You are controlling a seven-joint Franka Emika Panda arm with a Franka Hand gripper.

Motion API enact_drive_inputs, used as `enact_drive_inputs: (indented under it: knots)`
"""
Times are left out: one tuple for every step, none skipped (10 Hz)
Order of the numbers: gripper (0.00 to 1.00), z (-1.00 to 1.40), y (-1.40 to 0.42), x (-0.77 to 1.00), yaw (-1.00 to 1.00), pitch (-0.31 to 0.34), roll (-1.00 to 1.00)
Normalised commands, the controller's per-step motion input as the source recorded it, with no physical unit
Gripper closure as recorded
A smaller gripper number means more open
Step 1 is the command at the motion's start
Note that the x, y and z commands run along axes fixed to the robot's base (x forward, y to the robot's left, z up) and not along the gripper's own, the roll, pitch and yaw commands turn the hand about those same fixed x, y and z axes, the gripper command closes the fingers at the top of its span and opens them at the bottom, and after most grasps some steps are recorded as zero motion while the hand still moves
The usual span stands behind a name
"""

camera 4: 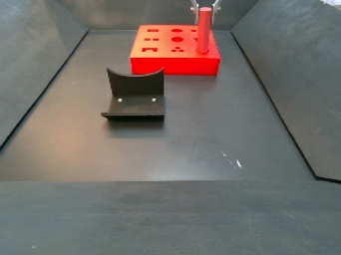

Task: Insert the hexagon object.

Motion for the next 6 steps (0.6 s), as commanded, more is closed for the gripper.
enact_drive_inputs:
  knots:
    - [1.00, -0.74, 0.25, 0.00, 0.35, 0.089, -0.11]
    - [1.00, -0.48, 0.00, 0.00, 0.04, 0.003, 0.00]
    - [1.00, -0.08, 0.00, 0.00, 0.00, -0.014, 0.00]
    - [1.00, -0.43, -0.30, 0.00, -0.11, 0.000, 0.35]
    - [1.00, -0.73, -0.32, 0.00, -0.35, 0.007, 0.26]
    - [1.00, -0.83, -0.21, 0.00, -0.36, 0.000, 0.23]
